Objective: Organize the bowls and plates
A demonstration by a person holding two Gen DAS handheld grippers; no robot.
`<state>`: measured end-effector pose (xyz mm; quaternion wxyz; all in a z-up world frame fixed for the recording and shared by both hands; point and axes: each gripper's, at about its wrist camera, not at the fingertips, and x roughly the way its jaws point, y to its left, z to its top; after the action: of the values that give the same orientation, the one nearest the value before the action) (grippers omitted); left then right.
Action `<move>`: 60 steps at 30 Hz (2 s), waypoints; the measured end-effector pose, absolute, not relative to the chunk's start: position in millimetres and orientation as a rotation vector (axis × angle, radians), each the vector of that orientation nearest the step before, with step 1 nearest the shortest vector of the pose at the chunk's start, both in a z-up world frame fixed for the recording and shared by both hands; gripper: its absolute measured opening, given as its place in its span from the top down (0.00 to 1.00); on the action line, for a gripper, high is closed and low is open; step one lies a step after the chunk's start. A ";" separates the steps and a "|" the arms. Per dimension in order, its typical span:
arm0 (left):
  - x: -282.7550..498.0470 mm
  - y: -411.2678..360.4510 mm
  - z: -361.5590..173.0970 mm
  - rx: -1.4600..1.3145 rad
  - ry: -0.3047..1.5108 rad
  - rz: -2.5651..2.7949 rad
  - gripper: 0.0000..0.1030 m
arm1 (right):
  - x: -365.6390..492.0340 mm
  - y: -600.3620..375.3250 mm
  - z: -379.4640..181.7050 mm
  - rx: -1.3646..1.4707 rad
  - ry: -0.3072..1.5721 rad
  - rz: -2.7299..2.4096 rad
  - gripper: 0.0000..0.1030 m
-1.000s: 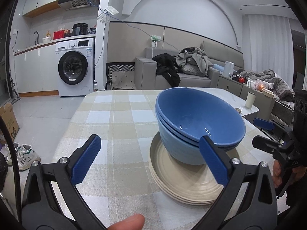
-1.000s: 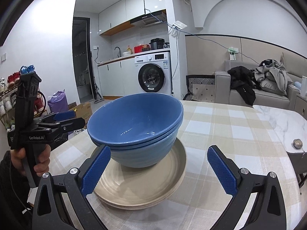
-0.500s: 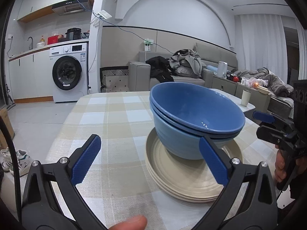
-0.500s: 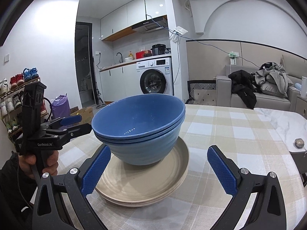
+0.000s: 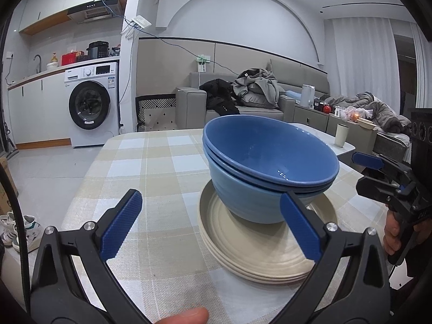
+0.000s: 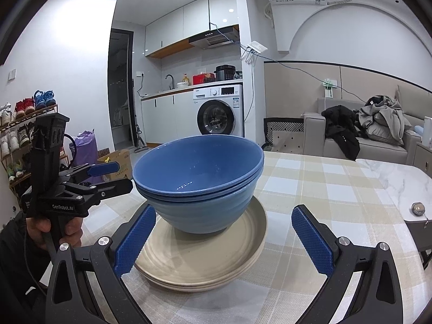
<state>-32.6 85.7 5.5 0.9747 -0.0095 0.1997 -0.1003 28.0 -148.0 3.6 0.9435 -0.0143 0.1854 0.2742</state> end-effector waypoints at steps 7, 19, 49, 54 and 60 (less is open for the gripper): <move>-33.4 85.5 5.3 -0.013 0.400 -0.202 0.01 | 27.7 -149.3 5.1 -0.031 0.375 0.558 0.00; -32.9 85.6 4.3 -0.010 0.397 -0.202 0.01 | 27.7 -149.5 5.3 -0.029 0.374 0.557 0.00; -31.9 85.9 2.0 -0.009 0.399 -0.201 0.01 | 27.7 -149.4 4.6 -0.029 0.375 0.558 0.00; -31.8 86.0 1.8 -0.009 0.399 -0.201 0.01 | 27.7 -149.3 4.6 -0.029 0.375 0.558 0.00; -31.6 86.1 1.4 -0.009 0.399 -0.201 0.01 | 27.7 -149.4 4.5 -0.028 0.375 0.558 0.00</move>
<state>-31.6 86.1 1.4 0.9752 -0.0045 0.1977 -0.0996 27.7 -149.4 4.5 0.9439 -0.0137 0.1842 0.2736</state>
